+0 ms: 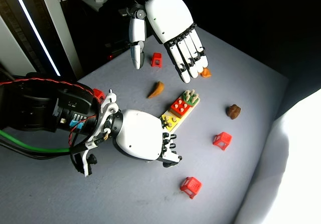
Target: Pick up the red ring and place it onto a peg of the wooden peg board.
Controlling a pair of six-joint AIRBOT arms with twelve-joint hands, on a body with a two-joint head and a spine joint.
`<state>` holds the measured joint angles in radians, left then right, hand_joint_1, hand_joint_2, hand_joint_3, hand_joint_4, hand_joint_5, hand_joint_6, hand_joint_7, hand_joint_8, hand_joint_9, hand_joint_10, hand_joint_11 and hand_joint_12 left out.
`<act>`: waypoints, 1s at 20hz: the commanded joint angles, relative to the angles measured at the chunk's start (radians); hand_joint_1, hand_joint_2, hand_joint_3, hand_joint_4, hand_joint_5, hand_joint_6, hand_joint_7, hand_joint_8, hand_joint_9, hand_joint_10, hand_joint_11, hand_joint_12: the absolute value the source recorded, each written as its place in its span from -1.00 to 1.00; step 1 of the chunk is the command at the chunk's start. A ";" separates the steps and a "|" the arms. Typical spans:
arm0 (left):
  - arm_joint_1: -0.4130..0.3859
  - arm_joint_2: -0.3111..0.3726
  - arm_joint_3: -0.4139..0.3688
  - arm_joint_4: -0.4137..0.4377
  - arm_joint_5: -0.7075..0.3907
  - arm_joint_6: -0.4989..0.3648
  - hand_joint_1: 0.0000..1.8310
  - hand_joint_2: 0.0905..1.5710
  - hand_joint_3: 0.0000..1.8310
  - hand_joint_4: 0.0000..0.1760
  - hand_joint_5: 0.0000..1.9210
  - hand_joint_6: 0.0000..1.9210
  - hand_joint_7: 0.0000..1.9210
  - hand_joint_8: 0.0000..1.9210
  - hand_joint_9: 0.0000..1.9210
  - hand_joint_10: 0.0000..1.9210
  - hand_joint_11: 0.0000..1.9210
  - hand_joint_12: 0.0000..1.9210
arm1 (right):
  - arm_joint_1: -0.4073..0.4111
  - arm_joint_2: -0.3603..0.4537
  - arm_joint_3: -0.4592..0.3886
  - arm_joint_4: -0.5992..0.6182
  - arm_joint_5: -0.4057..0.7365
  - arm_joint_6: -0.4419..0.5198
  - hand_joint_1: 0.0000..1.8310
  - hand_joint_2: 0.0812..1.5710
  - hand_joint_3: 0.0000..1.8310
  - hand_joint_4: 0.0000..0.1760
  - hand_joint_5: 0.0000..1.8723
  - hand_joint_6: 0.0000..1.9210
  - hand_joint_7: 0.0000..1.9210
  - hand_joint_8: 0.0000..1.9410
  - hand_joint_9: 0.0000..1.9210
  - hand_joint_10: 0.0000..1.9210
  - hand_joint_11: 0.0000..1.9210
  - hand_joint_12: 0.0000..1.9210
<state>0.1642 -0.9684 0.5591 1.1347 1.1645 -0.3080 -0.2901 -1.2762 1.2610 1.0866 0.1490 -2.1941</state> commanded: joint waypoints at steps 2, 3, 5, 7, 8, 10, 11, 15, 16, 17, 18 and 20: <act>-0.007 -0.001 0.003 0.093 0.002 0.002 -1.00 0.38 -1.00 -1.00 -0.92 -1.00 -0.94 -0.99 -0.96 -1.00 -1.00 -0.90 | 0.016 0.059 -0.048 -0.013 0.082 -0.001 0.07 0.19 -1.00 -1.00 -0.41 -0.96 -0.32 -1.00 -0.40 -0.74 -0.86 0.43; -0.008 -0.001 0.003 0.094 0.002 0.002 -1.00 0.38 -1.00 -1.00 -0.91 -1.00 -0.93 -1.00 -0.96 -1.00 -1.00 -0.86 | 0.013 0.102 -0.092 -0.013 0.091 -0.001 0.05 0.19 -0.99 -1.00 -0.39 -0.95 -0.31 -0.99 -0.39 -0.73 -0.85 0.43; -0.012 -0.001 0.004 0.094 0.002 0.002 -1.00 0.39 -1.00 -1.00 -0.92 -1.00 -0.95 -1.00 -0.97 -1.00 -1.00 -0.91 | 0.005 0.185 -0.178 -0.014 0.104 -0.004 -0.19 0.15 -1.00 -1.00 -0.26 -0.91 -0.19 -0.95 -0.29 -0.69 -0.73 0.39; -0.018 0.000 0.006 0.099 0.002 0.007 -1.00 0.38 -1.00 -1.00 -0.91 -1.00 -0.94 -1.00 -0.96 -1.00 -0.99 -0.90 | -0.013 0.339 -0.329 -0.014 0.113 -0.003 -0.67 0.30 -1.00 -1.00 -0.53 0.90 -0.49 0.86 -0.52 0.93 -0.48 0.98; -0.018 0.000 0.006 0.101 0.002 0.007 -1.00 0.38 -1.00 -1.00 -0.91 -1.00 -0.94 -1.00 -0.96 -1.00 -0.99 -0.90 | -0.017 0.377 -0.364 -0.014 0.114 -0.003 -0.67 0.30 -1.00 -1.00 -0.53 0.90 -0.49 0.86 -0.52 0.93 -0.48 0.98; -0.018 0.000 0.006 0.101 0.002 0.007 -1.00 0.38 -1.00 -1.00 -0.90 -1.00 -0.94 -1.00 -0.95 -1.00 -1.00 -0.84 | -0.020 0.437 -0.420 -0.014 0.118 -0.003 -0.81 0.38 -0.99 -1.00 0.56 0.98 0.56 0.97 0.57 0.99 0.68 1.00; -0.018 0.000 0.006 0.101 0.002 0.007 -1.00 0.37 -1.00 -1.00 -0.92 -1.00 -0.96 -1.00 -0.97 -1.00 -1.00 -0.89 | -0.019 0.469 -0.447 -0.014 0.121 -0.003 -0.19 0.97 -0.87 -0.80 0.76 1.00 0.89 1.00 0.98 1.00 0.99 1.00; -0.021 0.000 0.008 0.103 0.005 0.007 -1.00 0.39 -1.00 -1.00 -0.95 -1.00 -0.99 -1.00 -1.00 -1.00 -1.00 -0.96 | 0.007 0.595 -0.534 0.047 0.122 -0.002 -0.35 1.00 -0.82 0.71 0.76 1.00 0.89 1.00 0.97 1.00 1.00 1.00; -0.021 0.000 0.009 0.103 0.006 0.007 -1.00 0.39 -1.00 -1.00 -0.93 -0.99 -0.97 -0.99 -0.98 -0.99 -0.97 -0.94 | 0.011 0.621 -0.550 0.059 0.121 -0.002 -0.28 0.99 -0.86 0.44 0.78 1.00 0.90 1.00 0.98 1.00 1.00 1.00; -0.021 0.000 0.009 0.103 0.007 0.007 -1.00 0.39 -1.00 -1.00 -0.92 -1.00 -0.95 -1.00 -0.96 -1.00 -0.98 -0.92 | 0.016 0.646 -0.568 0.059 0.120 -0.002 -0.30 1.00 -0.87 0.32 0.80 1.00 0.90 1.00 0.97 1.00 1.00 1.00; -0.022 0.000 0.009 0.103 0.007 0.007 -1.00 0.39 -1.00 -1.00 -0.92 -1.00 -0.95 -1.00 -0.96 -1.00 -0.98 -0.92 | 0.017 0.666 -0.581 0.059 0.121 -0.002 -0.30 1.00 -0.86 0.26 0.79 1.00 0.89 1.00 0.96 1.00 1.00 1.00; -0.023 0.000 0.008 0.103 0.007 0.008 -1.00 0.39 -1.00 -1.00 -0.93 -1.00 -0.96 -1.00 -0.98 -1.00 -1.00 -0.92 | 0.017 0.701 -0.600 0.059 0.121 -0.003 -0.29 0.99 -0.87 0.14 0.76 1.00 0.87 1.00 0.94 1.00 1.00 1.00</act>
<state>0.1520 -0.9684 0.5663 1.1481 1.1683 -0.3058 -0.2848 -0.5747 0.6598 1.1618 0.2234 -2.1994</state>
